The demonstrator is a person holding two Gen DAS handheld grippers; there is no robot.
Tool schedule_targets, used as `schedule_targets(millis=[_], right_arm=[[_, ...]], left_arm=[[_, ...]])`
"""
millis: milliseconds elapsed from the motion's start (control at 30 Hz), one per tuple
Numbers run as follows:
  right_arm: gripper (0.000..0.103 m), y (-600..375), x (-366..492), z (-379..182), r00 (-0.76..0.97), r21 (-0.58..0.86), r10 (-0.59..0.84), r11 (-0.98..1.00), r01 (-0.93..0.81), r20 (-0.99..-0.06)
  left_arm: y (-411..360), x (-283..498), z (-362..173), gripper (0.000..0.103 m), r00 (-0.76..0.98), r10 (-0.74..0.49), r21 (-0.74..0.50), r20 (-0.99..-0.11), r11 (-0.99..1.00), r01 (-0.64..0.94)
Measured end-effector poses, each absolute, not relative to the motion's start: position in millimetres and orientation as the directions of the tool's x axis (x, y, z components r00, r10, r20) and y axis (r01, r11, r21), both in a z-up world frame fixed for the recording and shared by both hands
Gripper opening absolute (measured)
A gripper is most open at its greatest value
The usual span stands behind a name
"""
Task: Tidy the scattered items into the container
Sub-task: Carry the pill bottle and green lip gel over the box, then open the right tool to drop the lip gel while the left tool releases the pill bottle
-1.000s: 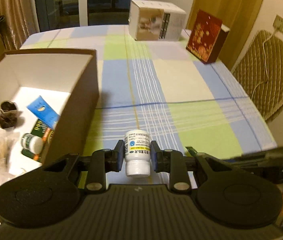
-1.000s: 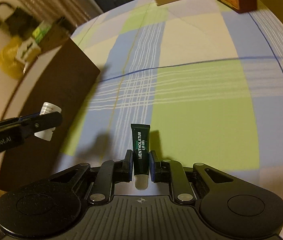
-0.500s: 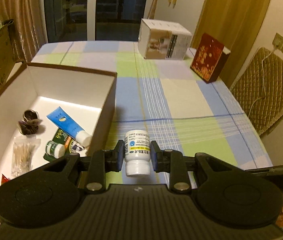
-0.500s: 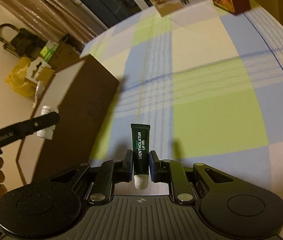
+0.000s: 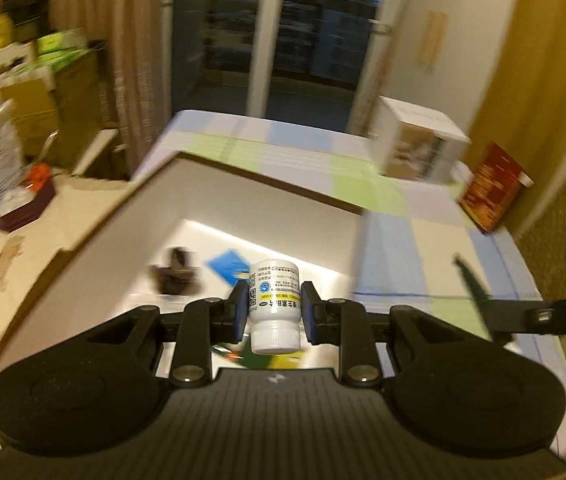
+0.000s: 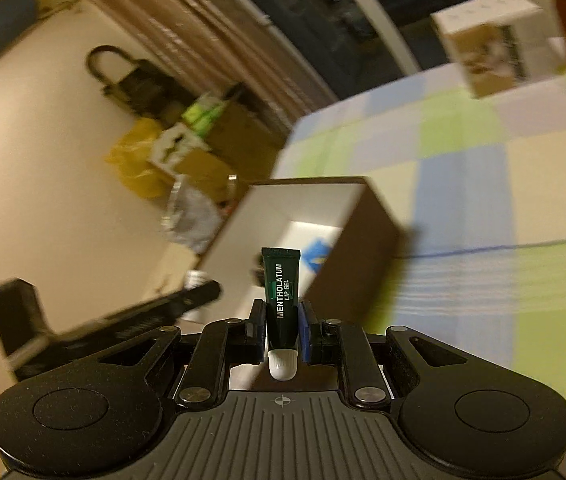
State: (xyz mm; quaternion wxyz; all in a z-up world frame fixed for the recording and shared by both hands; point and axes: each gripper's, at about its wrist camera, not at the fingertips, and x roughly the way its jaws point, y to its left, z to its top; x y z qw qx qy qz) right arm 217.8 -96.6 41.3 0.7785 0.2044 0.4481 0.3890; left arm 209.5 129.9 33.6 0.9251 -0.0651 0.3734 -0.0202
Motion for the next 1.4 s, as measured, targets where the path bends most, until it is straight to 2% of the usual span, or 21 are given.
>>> schedule_targets(millis=[167, 333, 633, 900, 1133, 1400], right_arm=[[0.019, -56, 230, 47, 0.250, 0.688, 0.817, 0.574, -0.445, -0.520], [0.019, -19, 236, 44, 0.224, 0.641, 0.800, 0.585, -0.496, -0.557], [0.019, 45, 256, 15, 0.258, 0.348, 0.642, 0.659, -0.667, -0.722], [0.019, 82, 270, -26, 0.323, 0.070, 0.488, 0.629, -0.775, -0.811], [0.019, 105, 288, -63, 0.346, -0.086, 0.370, 0.567, -0.819, -0.862], [0.019, 114, 302, -81, 0.364, -0.164, 0.292, 0.536, -0.828, -0.885]], left_arm=[[178, 210, 28, 0.022, 0.723, -0.012, -0.144, -0.691, 0.982, -0.121], [206, 212, 14, 0.022, 0.699, 0.014, -0.155, -0.715, 0.972, -0.178], [211, 228, -4, 0.022, 0.664, 0.007, -0.158, -0.748, 0.970, -0.188], [207, 249, -24, 0.022, 0.625, -0.007, -0.171, -0.780, 0.964, -0.203], [206, 265, -38, 0.022, 0.598, -0.021, -0.180, -0.801, 0.962, -0.207], [198, 272, -44, 0.022, 0.590, -0.039, -0.185, -0.806, 0.964, -0.189]])
